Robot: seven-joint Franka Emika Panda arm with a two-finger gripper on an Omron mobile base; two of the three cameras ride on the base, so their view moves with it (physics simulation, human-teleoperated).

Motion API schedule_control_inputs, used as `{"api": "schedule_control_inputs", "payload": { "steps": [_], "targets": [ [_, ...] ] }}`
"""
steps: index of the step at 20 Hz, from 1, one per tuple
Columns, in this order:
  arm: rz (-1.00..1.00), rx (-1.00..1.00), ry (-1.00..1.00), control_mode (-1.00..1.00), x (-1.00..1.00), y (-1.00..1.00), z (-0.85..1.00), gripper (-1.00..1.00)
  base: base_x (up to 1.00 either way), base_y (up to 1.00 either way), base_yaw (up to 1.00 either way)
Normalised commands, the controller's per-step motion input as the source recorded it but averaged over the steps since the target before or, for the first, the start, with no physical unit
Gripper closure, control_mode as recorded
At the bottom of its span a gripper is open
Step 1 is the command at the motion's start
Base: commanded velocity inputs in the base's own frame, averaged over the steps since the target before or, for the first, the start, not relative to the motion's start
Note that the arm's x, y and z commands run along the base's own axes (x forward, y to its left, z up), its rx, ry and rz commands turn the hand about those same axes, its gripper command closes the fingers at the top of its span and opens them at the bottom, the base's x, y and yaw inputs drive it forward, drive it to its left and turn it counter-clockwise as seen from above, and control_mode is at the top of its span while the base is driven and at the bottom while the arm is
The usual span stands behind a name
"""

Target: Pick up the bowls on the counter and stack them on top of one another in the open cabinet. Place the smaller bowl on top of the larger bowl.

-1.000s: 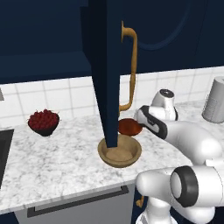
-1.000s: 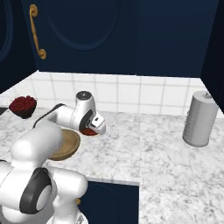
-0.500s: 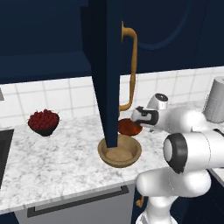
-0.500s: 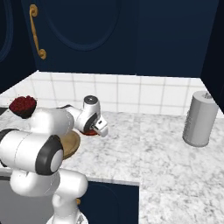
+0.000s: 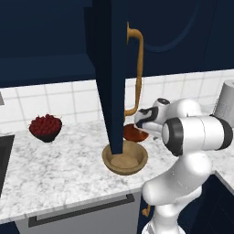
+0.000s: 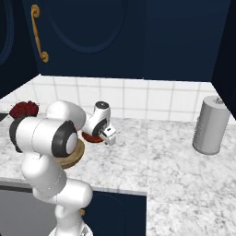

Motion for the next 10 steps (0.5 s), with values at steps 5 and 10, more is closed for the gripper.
{"api": "schedule_control_inputs", "payload": {
  "steps": [5,10],
  "targets": [
    [0.00,0.00,0.05,-1.00,0.34,0.08,-0.30,-1.00,0.00,0.00,0.00],
    [0.00,0.00,0.00,-1.00,0.23,0.11,-0.32,-1.00,0.00,0.00,0.00]
  ]
}}
